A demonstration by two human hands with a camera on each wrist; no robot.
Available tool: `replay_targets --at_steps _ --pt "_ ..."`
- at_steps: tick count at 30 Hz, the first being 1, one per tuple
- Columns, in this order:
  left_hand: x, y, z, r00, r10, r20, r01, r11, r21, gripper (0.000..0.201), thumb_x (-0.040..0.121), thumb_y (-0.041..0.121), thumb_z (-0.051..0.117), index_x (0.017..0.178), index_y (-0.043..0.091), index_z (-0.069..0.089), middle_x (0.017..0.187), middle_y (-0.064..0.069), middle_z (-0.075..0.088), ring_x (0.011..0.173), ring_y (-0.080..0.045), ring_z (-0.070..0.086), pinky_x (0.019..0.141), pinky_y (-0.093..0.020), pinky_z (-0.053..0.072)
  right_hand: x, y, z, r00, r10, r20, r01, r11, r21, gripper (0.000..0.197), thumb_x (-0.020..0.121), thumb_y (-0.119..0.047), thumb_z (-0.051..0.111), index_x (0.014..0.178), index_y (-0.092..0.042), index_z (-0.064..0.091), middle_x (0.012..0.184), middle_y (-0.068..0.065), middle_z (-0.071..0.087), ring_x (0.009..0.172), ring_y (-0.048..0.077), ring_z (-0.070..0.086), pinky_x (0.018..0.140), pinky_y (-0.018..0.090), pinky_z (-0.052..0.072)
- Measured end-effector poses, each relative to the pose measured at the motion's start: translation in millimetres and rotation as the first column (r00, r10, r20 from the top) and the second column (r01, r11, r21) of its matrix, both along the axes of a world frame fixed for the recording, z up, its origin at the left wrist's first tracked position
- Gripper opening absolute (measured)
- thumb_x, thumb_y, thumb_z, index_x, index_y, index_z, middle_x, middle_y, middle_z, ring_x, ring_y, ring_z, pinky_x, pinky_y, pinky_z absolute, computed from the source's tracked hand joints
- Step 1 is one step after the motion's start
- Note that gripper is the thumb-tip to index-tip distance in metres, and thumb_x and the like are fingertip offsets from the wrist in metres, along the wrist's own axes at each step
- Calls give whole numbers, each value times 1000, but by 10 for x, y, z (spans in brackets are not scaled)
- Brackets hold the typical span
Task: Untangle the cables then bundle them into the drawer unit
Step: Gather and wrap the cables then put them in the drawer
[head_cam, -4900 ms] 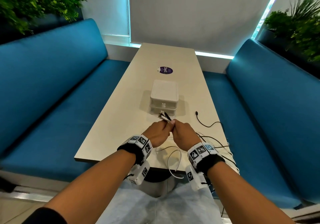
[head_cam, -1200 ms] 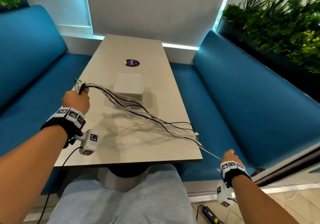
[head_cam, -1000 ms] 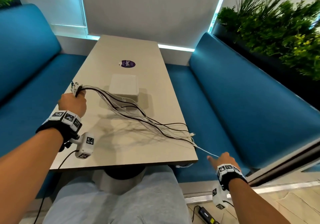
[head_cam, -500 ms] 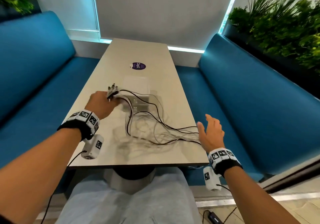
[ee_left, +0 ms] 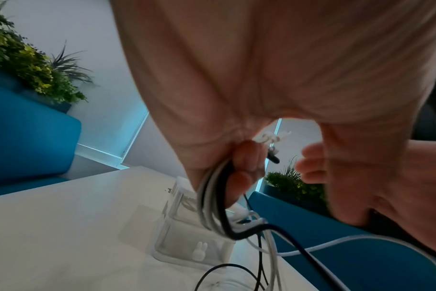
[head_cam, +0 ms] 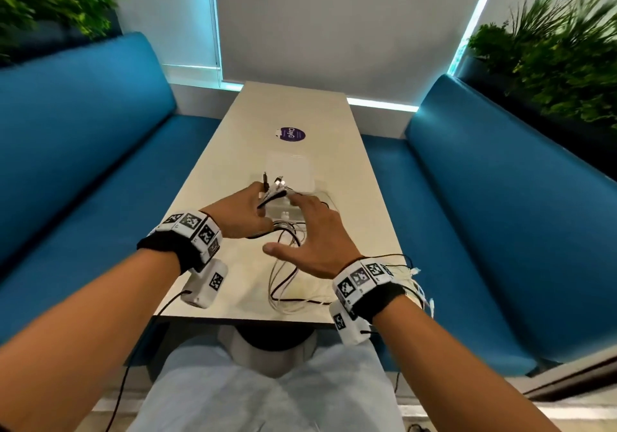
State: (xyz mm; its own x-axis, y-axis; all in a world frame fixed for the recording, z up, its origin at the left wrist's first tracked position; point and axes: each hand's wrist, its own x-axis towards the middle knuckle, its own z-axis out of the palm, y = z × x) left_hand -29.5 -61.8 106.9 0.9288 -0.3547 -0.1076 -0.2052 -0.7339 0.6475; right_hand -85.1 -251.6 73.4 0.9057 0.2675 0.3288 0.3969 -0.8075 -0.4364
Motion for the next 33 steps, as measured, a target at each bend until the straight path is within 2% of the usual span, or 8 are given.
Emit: replay_targets --at_steps 4,8,11,15,18,22,27,33 --pt "-39 -22 35 984 161 73 -140 961 -237 17 99 31 55 107 16 53 78 -3 61 63 -16 52 60 -31 39 46 140 -167 998 -57 -20 53 986 -157 106 71 -66 68 152 -19 18 157 2 21 143 23 22 116 42 24" --pt "-153 -113 97 991 123 44 -95 912 -400 21 104 31 46 98 16 59 54 14 49 46 -1 44 52 -23 34 126 275 -174 1000 -14 9 15 998 -60 114 68 -59 76 154 -19 13 161 2 14 148 21 11 121 40 18" --pt "-173 -140 141 993 119 -21 -111 819 -563 24 105 27 45 84 19 54 48 12 44 40 -2 37 47 -25 28 227 423 -129 998 35 -51 -32 998 49 111 63 -59 79 151 -23 21 157 0 27 145 19 24 119 40 25" --pt "-143 -128 238 979 140 -147 -202 588 -783 31 105 25 44 75 18 39 53 4 28 39 -9 20 39 -19 17 291 493 -170 972 141 -188 -117 984 135 34 76 -49 75 98 -26 62 103 -4 69 95 16 63 86 37 52" --pt "-85 -75 360 961 239 -139 -243 489 -838 31 106 26 42 75 21 37 52 6 27 39 -8 20 39 -18 17 199 437 -114 930 185 -317 -129 973 189 26 90 -39 65 80 -17 55 68 -2 67 60 10 67 61 33 53" --pt "106 92 405 892 411 -185 -338 340 -878 32 105 26 42 74 22 34 50 7 26 38 -8 19 41 -17 18 160 126 22 886 104 -452 -14 980 197 33 86 -47 65 75 -18 55 61 0 60 53 17 66 58 33 52" --pt "265 206 394 778 569 -267 -444 197 -874 29 103 29 45 76 21 37 55 4 29 38 -8 23 42 -18 21 140 -492 41 861 -103 -497 76 994 -75 31 84 -51 64 74 -22 58 69 -2 62 59 16 61 55 26 45" --pt "377 49 335 760 594 -264 -469 220 -855 31 103 31 43 75 20 38 56 3 31 38 -10 25 42 -18 24 2 -1274 -219 846 -440 -300 331 876 -351 37 89 -54 53 74 -20 56 73 2 59 67 23 58 57 30 45"
